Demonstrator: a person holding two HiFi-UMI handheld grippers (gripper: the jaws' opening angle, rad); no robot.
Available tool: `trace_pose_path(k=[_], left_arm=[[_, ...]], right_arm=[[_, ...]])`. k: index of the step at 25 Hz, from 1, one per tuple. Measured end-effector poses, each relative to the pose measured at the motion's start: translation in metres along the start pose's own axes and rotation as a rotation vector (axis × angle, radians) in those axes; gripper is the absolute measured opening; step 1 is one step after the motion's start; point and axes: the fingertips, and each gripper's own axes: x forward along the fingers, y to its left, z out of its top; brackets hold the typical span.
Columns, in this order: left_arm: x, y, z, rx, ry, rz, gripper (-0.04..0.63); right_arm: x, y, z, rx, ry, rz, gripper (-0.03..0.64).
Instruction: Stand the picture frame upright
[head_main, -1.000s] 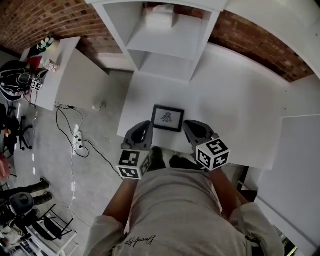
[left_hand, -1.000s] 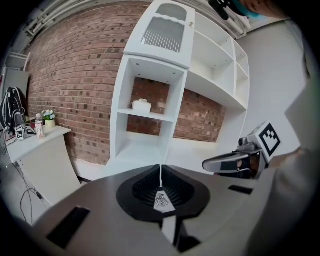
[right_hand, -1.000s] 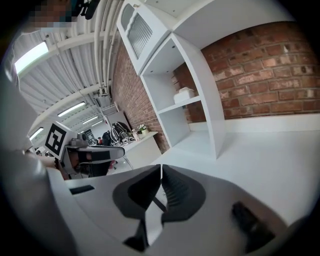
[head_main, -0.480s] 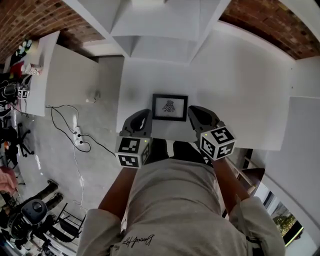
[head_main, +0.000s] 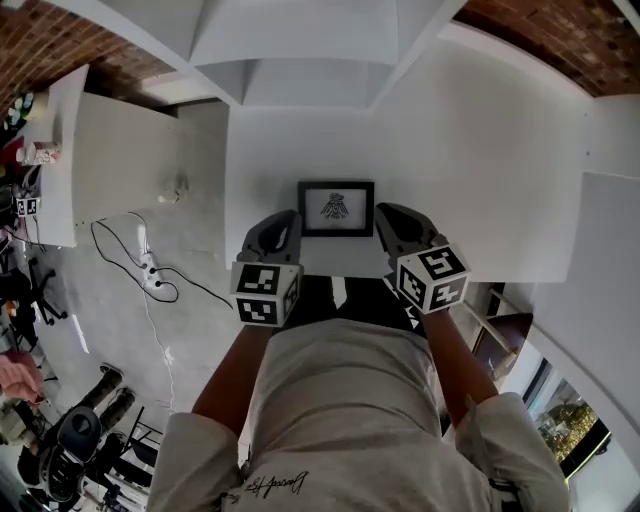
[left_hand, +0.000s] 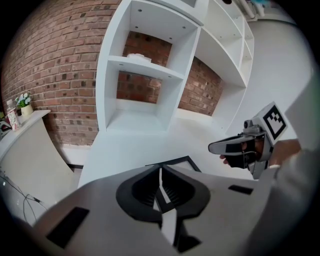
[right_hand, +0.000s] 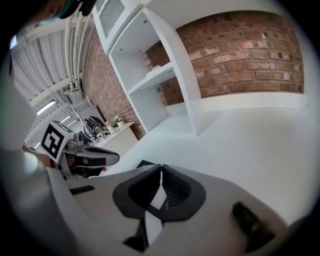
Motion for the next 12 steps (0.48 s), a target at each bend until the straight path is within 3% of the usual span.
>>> trace_pose_path(k=[5, 12], left_arm=[[0.014, 0.007, -0.008, 0.009, 0.037, -0.004, 0.026], [0.030, 0.014, -0.020, -0.011, 0.086, -0.014, 0.081]], right_arm=[[0.009, -0.006, -0.013, 0.006, 0.035, -0.014, 0.030], [0.020, -0.019, -0.025, 0.000, 0.075, -0.060, 0.031]])
